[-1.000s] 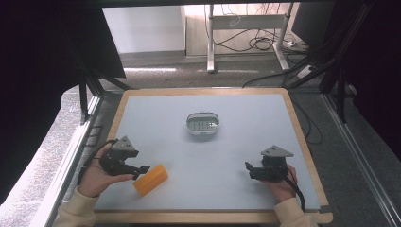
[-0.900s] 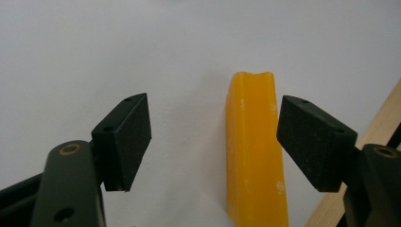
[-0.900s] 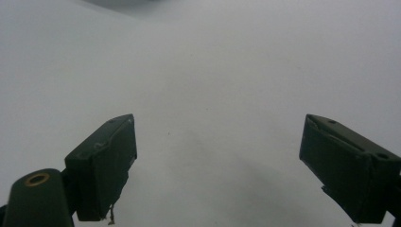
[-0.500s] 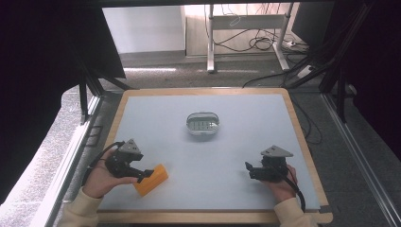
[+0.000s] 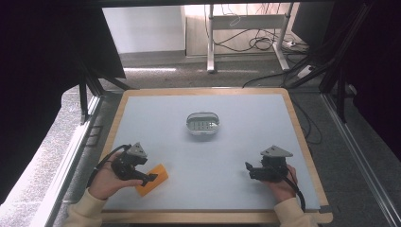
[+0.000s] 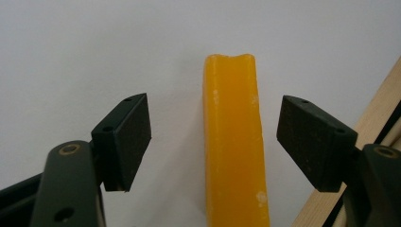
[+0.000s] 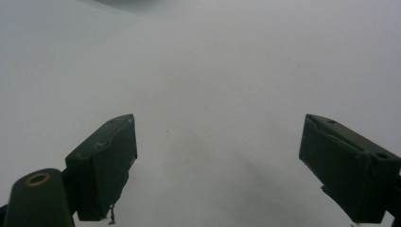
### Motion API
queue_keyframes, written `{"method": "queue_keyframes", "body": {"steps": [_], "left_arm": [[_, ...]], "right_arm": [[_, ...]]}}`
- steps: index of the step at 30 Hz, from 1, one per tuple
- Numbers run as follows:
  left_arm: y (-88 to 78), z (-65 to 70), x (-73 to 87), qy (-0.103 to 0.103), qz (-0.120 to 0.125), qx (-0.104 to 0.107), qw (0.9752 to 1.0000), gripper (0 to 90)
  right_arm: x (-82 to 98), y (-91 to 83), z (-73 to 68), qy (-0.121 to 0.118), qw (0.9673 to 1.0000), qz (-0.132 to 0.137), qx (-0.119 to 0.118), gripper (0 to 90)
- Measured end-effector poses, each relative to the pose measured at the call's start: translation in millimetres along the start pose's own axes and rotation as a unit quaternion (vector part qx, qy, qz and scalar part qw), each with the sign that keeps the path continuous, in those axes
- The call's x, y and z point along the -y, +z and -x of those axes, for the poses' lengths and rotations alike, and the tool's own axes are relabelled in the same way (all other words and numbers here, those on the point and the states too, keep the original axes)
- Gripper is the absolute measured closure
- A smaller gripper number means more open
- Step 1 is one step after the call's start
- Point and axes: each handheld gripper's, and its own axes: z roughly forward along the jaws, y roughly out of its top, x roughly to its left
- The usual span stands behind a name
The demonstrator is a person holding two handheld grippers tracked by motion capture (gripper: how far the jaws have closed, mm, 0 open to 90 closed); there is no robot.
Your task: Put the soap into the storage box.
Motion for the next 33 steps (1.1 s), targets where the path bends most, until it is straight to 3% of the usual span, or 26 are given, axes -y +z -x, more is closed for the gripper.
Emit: {"method": "queue_keyframes", "body": {"steps": [10,18,29,32,33], "left_arm": [[14.8,4.8,-2.3,0.003,-0.031,-0.003,0.9995,27.3],[27.3,7.0,-2.8,0.006,-0.061,-0.009,0.9981,33.6],[41.4,8.8,-3.9,0.015,-0.095,-0.013,0.9953,46.1],[42.9,9.0,-3.8,0.018,-0.101,-0.008,0.9947,51.6],[44.1,10.1,-3.7,0.024,-0.103,-0.003,0.9944,59.1]], "right_arm": [[-0.1,0.1,-0.6,-0.003,1.0000,0.000,0.001,12.7],[-0.3,-0.2,-0.7,-0.005,1.0000,-0.001,0.001,12.8],[-0.4,0.5,-0.7,-0.005,1.0000,-0.002,0.003,12.8],[-0.4,0.6,-0.9,-0.005,1.0000,-0.003,0.004,12.8],[-0.4,0.6,-0.9,-0.006,1.0000,-0.004,0.004,12.9]]}}
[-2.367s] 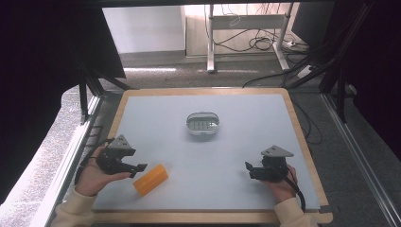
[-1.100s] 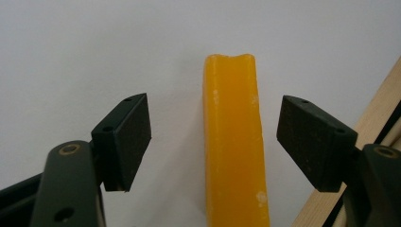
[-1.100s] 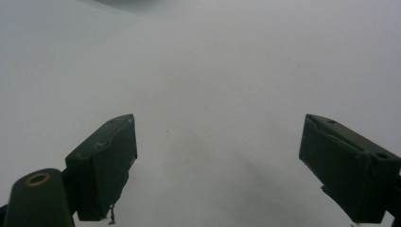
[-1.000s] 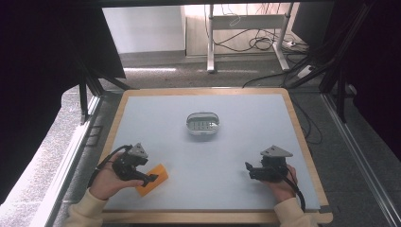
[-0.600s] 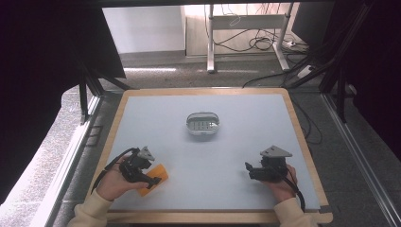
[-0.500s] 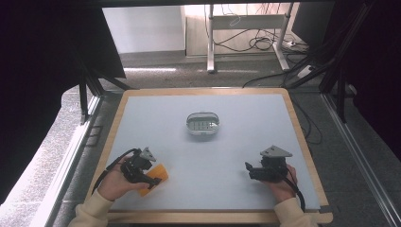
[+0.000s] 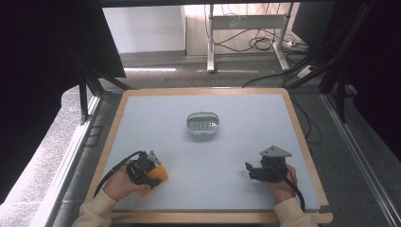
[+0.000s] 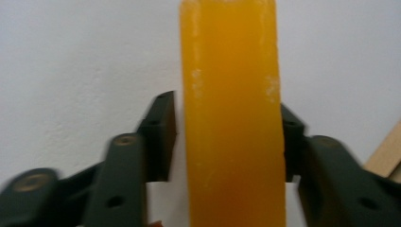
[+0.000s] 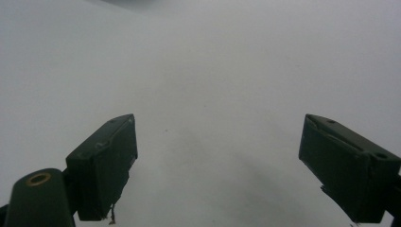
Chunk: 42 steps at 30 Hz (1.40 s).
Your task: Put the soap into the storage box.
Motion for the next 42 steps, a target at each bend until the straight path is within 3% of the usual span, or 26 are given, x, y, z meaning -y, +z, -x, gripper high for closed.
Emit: {"method": "queue_keyframes", "body": {"steps": [5,11,20,42], "left_arm": [[-0.2,0.5,-0.6,0.003,-0.002,0.001,1.0000,61.5],[-2.7,0.5,-0.4,0.013,0.000,-0.003,0.9999,61.9],[-15.7,-6.5,4.5,-0.001,0.037,0.000,0.9993,61.9],[-25.0,-12.4,6.6,-0.010,0.054,-0.002,0.9985,62.1]], "right_arm": [[0.0,0.1,0.2,0.000,1.0000,0.000,0.001,13.0],[-1.8,-4.8,-2.0,-0.009,0.9998,0.018,0.009,14.5],[-1.1,-3.4,-1.9,-0.007,0.9999,0.012,0.007,14.5],[-0.4,-2.1,-1.9,-0.003,0.9999,0.007,0.007,14.5]]}}
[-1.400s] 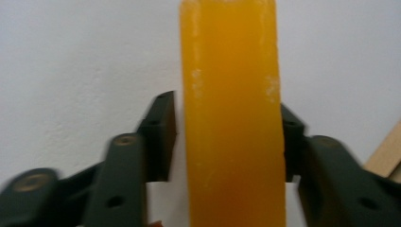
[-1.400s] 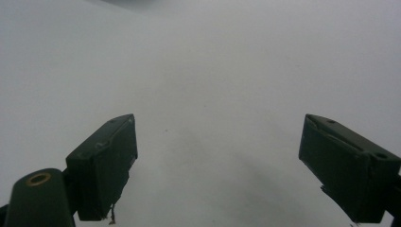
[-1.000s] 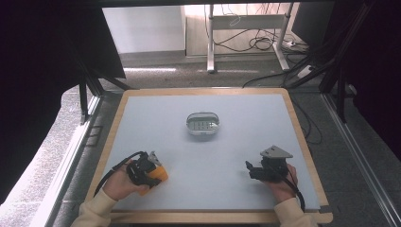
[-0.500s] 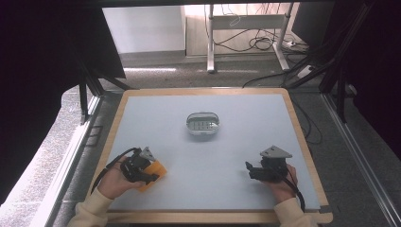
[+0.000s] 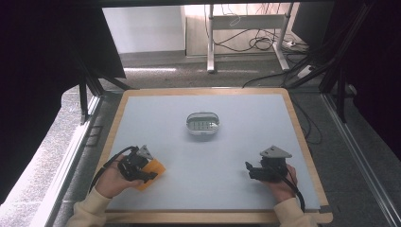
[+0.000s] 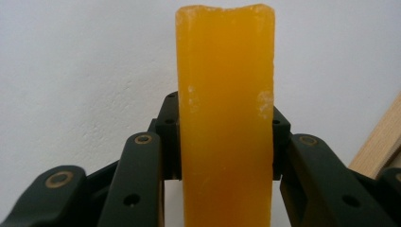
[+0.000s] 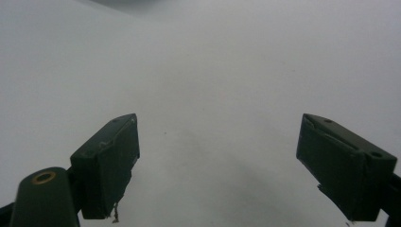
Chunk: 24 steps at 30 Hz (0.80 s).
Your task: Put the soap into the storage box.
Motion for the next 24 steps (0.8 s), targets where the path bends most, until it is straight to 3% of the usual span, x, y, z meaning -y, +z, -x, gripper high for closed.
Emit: {"method": "queue_keyframes", "body": {"steps": [12,23,24], "left_arm": [[-2.1,-2.4,-8.5,0.002,-0.005,0.001,1.0000,62.2],[-17.0,-10.1,-33.6,0.012,-0.007,-0.013,0.9998,62.2],[-18.0,-10.6,-37.2,0.020,-0.010,-0.013,0.9997,62.2]], "right_arm": [[0.4,-0.6,0.1,0.005,1.0000,0.002,-0.001,14.5],[0.3,-1.7,0.0,0.006,1.0000,0.004,-0.003,14.6],[0.3,-1.7,-0.1,0.006,1.0000,0.004,-0.003,14.5]]}}
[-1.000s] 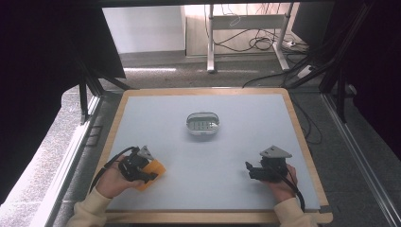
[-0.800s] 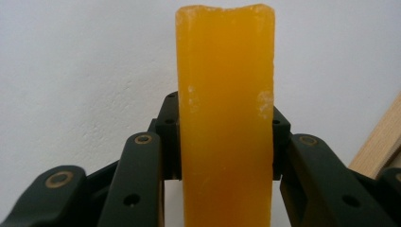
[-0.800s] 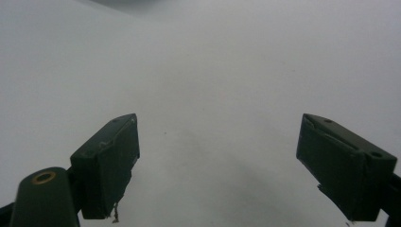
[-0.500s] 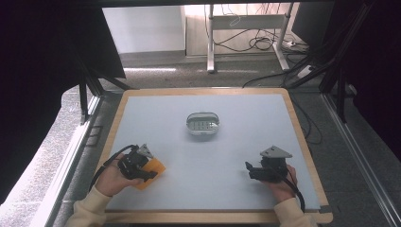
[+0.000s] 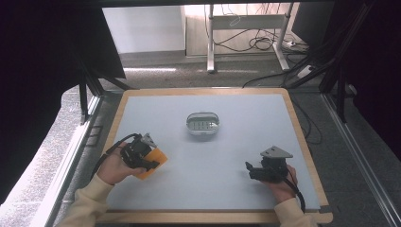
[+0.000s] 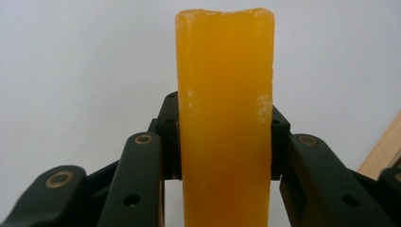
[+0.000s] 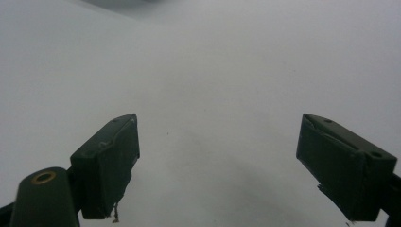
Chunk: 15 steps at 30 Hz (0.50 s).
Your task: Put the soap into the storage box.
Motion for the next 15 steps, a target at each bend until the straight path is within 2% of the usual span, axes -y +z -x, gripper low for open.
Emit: {"method": "queue_keyframes", "body": {"steps": [3,4,7,10,15], "left_arm": [[-0.8,0.6,-4.3,0.007,0.005,-0.004,1.0000,62.2],[-0.2,1.3,-5.4,0.004,0.010,-0.001,0.9999,62.2],[0.0,1.2,-7.7,0.009,0.010,0.001,0.9999,62.2],[-0.4,0.2,-11.1,0.024,0.000,-0.003,0.9997,62.2],[0.0,-0.5,-16.0,0.028,0.007,-0.002,0.9996,62.2]], "right_arm": [[0.0,0.0,-0.4,-0.001,1.0000,0.000,0.000,14.5],[0.0,0.1,-0.6,-0.001,1.0000,0.000,0.000,14.5],[0.0,0.2,-1.0,-0.001,1.0000,-0.001,0.001,14.5],[0.1,0.3,-1.0,-0.001,1.0000,-0.001,0.001,14.5],[0.2,0.1,-0.7,-0.001,1.0000,-0.003,0.001,14.5]]}}
